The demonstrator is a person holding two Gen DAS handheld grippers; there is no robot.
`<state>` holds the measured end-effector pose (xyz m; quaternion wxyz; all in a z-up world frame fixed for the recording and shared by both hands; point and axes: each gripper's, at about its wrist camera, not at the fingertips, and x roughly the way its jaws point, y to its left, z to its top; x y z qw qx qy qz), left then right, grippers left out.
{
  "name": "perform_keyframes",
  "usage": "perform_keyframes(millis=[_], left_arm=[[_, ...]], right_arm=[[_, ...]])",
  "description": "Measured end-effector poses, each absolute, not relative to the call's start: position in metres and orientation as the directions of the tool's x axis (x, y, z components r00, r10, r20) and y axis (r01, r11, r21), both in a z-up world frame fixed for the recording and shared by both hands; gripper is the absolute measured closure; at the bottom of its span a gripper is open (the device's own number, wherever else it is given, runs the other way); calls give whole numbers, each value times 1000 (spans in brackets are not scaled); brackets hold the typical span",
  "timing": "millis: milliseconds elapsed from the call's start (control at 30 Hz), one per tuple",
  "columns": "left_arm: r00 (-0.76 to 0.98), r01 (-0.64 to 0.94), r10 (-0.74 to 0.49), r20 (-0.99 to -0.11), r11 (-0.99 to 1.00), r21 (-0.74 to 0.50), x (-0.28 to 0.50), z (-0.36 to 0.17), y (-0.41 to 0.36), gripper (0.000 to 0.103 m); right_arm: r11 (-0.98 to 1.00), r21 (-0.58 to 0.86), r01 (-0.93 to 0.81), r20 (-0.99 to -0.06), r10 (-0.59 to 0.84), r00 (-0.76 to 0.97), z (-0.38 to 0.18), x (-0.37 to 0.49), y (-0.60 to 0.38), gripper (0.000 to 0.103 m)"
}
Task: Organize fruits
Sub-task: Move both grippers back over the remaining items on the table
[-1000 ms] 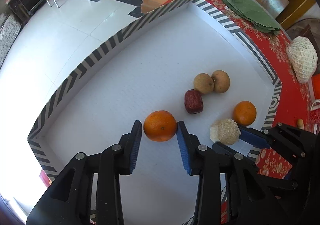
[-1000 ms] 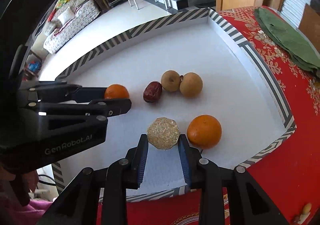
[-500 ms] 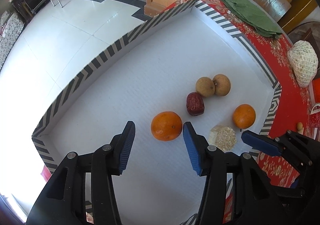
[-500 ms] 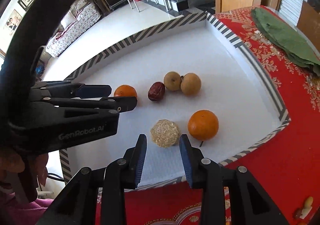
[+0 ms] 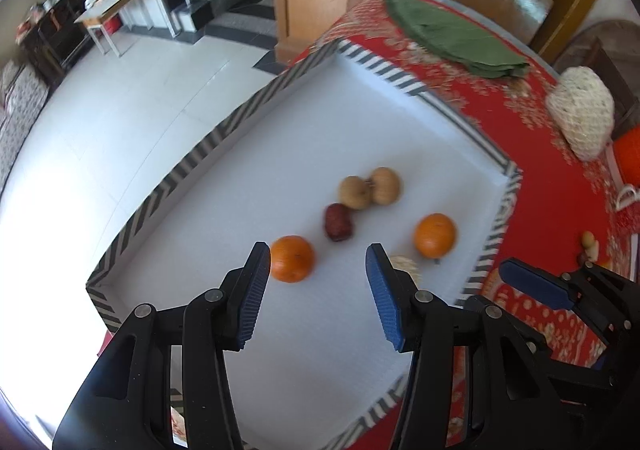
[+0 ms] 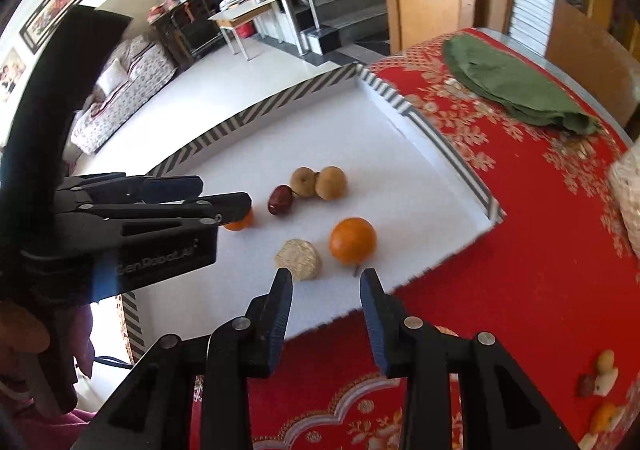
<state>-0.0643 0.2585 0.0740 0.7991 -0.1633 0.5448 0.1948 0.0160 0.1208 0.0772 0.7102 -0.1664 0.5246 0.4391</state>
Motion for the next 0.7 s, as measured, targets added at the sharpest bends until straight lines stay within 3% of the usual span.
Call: perform_keyframes(millis=[700], left_arm=[[427,-213,14,-904,973,-85,-30,101,140,54]], right_arm=[[783,192,-592,-869,415,267,98,20,-25,69]])
